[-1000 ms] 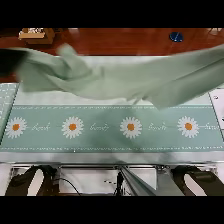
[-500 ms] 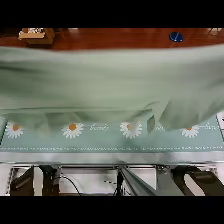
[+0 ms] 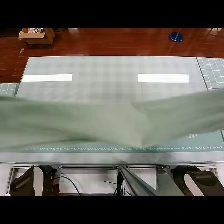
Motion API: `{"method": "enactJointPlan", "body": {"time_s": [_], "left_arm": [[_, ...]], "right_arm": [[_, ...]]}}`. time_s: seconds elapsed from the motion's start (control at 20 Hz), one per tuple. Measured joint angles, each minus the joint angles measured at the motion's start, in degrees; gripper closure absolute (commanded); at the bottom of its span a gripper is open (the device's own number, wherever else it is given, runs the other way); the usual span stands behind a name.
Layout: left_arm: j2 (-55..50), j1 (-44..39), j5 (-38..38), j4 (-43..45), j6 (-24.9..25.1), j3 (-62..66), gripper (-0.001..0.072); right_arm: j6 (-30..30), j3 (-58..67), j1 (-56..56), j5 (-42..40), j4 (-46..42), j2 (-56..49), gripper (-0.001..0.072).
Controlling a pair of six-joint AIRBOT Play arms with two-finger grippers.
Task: Fold the shirts.
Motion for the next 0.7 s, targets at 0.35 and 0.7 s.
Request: {"method": "enactJointPlan", "body": {"time_s": [0.35, 0.7], "left_arm": [[2.14, 0.02, -10.38, 3.45, -0.76, -9.97, 0.0675], [1.77, 0.87, -4.22, 4.24, 4.02, -32.28, 0.0675]], "right_arm": [[1.09, -4.81, 0.00, 8.04, -1.49, 1.53, 0.0688], [-1.42, -14.03, 0.00, 2.23, -0.11, -9.64, 0.0687]]}}
